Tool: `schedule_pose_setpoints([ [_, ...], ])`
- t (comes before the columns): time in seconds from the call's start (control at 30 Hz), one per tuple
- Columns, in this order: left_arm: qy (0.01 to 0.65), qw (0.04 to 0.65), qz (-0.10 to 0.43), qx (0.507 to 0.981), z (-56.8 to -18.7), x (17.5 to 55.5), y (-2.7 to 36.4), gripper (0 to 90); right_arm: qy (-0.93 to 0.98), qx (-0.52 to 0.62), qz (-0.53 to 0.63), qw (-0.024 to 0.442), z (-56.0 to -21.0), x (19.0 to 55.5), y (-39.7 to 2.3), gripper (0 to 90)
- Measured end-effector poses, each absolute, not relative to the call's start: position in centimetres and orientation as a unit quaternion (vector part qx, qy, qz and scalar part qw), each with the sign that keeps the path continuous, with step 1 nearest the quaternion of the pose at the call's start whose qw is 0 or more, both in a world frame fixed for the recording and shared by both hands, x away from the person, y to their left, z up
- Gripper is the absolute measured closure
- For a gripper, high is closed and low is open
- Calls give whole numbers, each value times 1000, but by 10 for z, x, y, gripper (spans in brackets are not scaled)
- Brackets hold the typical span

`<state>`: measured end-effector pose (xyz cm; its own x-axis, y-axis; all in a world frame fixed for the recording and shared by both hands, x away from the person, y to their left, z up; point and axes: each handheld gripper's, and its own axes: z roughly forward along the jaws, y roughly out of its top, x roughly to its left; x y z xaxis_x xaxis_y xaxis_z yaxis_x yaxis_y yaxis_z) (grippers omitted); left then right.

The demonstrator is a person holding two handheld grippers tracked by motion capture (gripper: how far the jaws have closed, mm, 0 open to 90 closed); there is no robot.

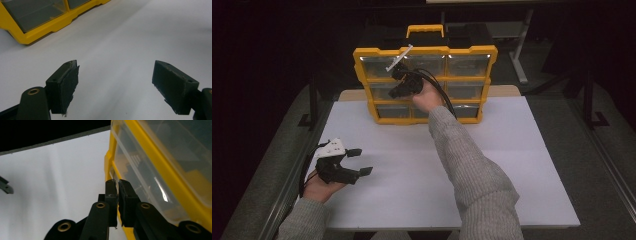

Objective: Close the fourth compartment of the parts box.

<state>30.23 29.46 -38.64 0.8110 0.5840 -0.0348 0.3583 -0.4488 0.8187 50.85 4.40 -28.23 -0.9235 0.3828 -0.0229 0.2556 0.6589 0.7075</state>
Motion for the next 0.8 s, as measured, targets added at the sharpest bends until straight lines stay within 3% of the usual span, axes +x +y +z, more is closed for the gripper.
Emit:
schedule_pose_setpoints([
  [0.57,279,442,131,842,-385,301,292,205,886,192,421,33,-300,483,-6,638],
  [0.8,284,444,127,840,-383,299,288,206,876,210,432,39,-304,473,-30,580],
])
